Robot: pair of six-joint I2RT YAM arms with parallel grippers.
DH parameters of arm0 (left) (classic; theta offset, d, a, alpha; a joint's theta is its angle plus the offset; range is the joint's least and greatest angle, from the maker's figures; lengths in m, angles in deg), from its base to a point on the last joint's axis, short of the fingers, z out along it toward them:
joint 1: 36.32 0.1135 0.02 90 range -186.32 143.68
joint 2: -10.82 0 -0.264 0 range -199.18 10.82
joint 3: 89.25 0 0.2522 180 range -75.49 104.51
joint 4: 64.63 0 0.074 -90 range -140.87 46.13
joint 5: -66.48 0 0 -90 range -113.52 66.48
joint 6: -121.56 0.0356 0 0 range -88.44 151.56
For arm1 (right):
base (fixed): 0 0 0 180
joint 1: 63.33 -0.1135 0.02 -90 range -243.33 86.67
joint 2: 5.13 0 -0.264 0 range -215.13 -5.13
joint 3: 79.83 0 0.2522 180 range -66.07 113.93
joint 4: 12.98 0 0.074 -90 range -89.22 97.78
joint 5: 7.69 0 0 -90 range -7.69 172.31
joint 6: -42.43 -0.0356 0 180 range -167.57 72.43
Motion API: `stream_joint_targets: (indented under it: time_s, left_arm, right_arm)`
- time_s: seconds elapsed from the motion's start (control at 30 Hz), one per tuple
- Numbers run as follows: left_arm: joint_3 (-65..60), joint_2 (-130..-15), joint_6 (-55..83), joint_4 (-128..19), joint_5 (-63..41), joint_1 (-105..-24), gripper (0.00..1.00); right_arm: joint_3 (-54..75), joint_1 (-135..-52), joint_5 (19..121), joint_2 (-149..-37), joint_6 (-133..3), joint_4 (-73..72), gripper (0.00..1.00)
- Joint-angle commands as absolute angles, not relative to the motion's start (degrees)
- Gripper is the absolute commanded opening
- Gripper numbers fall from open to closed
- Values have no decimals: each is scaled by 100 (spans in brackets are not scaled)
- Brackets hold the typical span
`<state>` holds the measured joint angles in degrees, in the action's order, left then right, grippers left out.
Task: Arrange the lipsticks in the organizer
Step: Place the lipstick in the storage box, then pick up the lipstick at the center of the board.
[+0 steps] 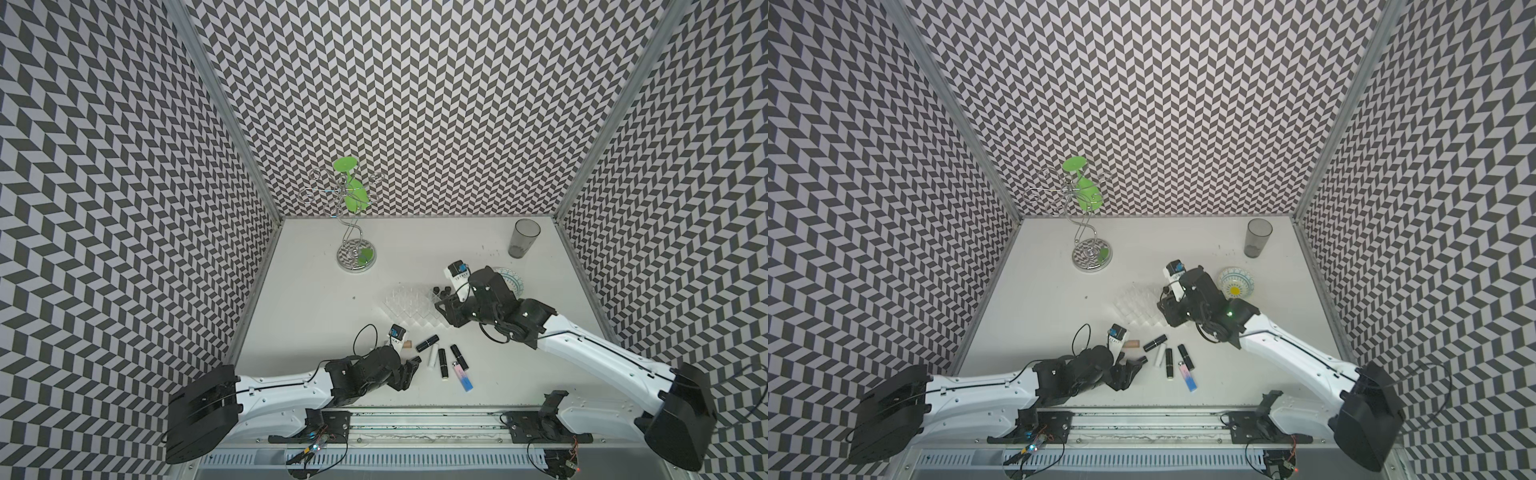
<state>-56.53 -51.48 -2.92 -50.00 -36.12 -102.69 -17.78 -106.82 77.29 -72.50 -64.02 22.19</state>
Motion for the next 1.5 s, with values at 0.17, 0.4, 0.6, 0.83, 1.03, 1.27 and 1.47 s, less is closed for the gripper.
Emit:
stream_joint_targets:
  time_s: [0.17, 0.4, 0.6, 0.83, 1.03, 1.27, 1.47]
  left_arm:
    - [-5313, -5421, -559, -4160, -3647, -10445, 70]
    - [-5095, -5919, -723, -3971, -3682, -10631, 56]
    - [-4784, -6336, -781, -3752, -3828, -10703, 41]
    - [-4543, -6819, -878, -3548, -3901, -10795, 24]
    - [-4796, -5960, -507, -4431, -3468, -10850, 12]
    - [-5377, -3862, -240, -6040, -2253, -10248, 0]
    - [-5685, -2731, -445, -6499, -1656, -9645, 0]
  right_arm:
    - [-2532, -10701, 7453, -6722, -6648, 1137, 46]
    - [-2687, -10704, 7396, -6599, -6597, 1038, 46]
    - [-2809, -10701, 7456, -6459, -6582, 977, 46]
    - [-2942, -10701, 7484, -6296, -6603, 841, 46]
    - [-2960, -10701, 7442, -6292, -6620, 812, 46]
    - [-3082, -10693, 7265, -5947, -6696, 665, 44]
    - [-3353, -10684, 7287, -5463, -6762, 320, 44]
